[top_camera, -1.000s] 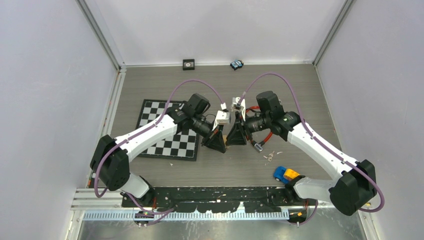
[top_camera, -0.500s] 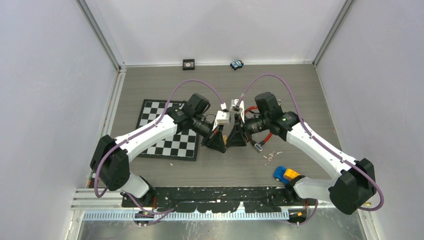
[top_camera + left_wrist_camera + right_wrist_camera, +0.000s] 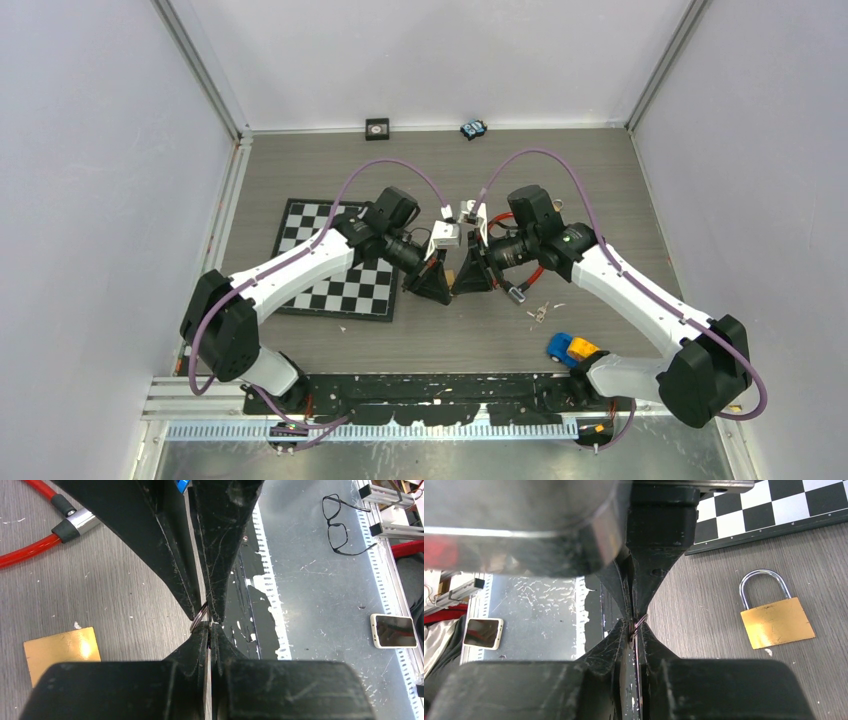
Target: Unlock with the key
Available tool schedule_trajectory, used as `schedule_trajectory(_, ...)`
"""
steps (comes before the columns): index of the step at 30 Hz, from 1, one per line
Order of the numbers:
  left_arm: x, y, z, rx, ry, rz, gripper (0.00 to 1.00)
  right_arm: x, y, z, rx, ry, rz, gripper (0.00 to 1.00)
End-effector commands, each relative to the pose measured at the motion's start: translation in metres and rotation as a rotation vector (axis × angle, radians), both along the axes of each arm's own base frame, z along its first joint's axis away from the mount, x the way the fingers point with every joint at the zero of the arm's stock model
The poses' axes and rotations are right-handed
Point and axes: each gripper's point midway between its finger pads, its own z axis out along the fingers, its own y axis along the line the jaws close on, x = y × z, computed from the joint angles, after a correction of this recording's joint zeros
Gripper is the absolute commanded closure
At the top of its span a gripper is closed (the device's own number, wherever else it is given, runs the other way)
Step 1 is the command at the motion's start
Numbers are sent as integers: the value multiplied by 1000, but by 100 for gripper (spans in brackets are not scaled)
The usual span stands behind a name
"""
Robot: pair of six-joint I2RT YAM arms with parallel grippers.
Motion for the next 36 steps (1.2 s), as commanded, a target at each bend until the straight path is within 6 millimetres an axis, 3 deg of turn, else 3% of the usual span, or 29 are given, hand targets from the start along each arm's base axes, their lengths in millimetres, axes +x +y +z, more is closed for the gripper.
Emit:
schedule_trajectory(1, -2, -1, 20, -52, -35, -14, 100, 2, 2, 3, 13, -31, 7, 88)
schedule_trajectory(5, -2, 0, 19, -50, -33, -14, 100, 4, 2, 4, 7, -41, -2, 91)
schedule_trajectory(9, -3, 0, 19, -50, -31, -16, 100, 9, -1, 3, -11, -70, -29, 70)
schedule_trajectory(11, -4, 1, 18, -50, -31, -17, 100, 12, -3, 6, -22, -97, -46, 53)
schedule_trajectory(14, -6, 2, 18, -53, -28, -22, 100, 15, -6, 13, -27, -144, -62, 46)
schedule_trajectory(27, -10, 1, 20, -58, 3, -44, 100, 10, -5, 43, 16, -192, -28, 47)
schedule_trajectory(36, -11, 1, 23, -63, 11, -51, 100, 6, 8, 31, 6, -141, 20, 52)
